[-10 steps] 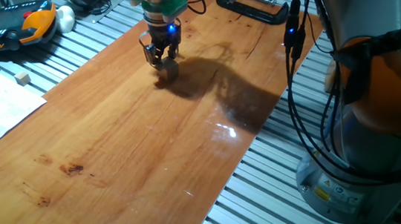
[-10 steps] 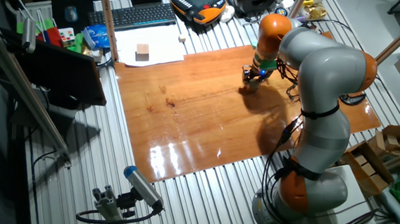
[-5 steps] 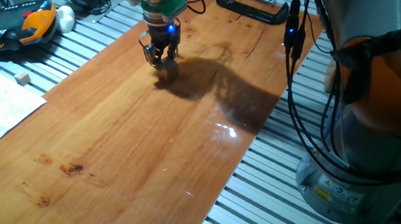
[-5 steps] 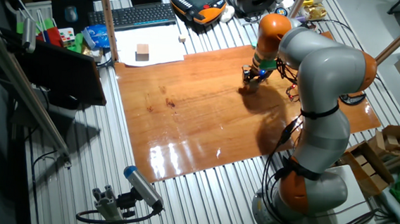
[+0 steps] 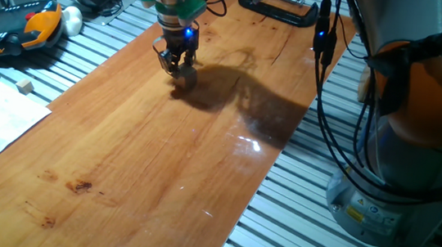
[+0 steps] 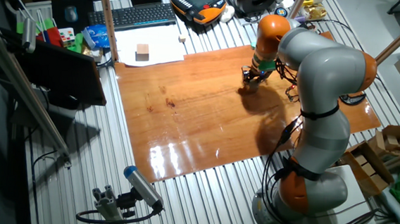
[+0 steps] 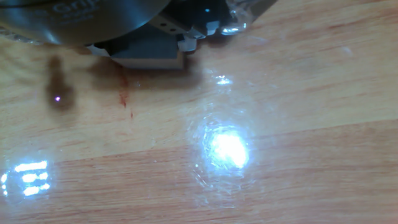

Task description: Hold a small block with the gripper and sweep it from left to right on the table

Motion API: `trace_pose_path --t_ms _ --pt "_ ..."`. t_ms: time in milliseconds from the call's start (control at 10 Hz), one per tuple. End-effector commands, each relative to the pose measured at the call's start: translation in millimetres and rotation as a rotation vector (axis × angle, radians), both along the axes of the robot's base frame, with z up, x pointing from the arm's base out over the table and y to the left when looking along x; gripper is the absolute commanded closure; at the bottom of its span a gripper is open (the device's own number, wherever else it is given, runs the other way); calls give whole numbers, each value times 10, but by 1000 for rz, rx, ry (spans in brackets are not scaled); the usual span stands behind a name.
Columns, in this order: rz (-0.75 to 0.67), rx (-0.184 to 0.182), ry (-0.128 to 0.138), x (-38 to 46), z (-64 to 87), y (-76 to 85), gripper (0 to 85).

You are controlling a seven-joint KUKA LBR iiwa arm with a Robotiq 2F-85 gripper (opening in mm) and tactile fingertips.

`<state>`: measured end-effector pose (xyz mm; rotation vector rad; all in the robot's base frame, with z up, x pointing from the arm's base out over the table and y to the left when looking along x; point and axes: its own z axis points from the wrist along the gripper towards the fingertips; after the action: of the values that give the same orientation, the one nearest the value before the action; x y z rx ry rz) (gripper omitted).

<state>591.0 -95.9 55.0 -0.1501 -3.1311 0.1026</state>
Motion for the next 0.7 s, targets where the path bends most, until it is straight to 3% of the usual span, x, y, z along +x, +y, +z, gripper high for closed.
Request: trace_pose_path --t_ms 0,200,300,600 --pt "7 -1 4 -3 -1 2 383" --pt "12 -10 12 -3 -1 2 393" --pt "10 8 24 -3 -1 2 397" --pt "30 -2 1 -3 -1 2 397"
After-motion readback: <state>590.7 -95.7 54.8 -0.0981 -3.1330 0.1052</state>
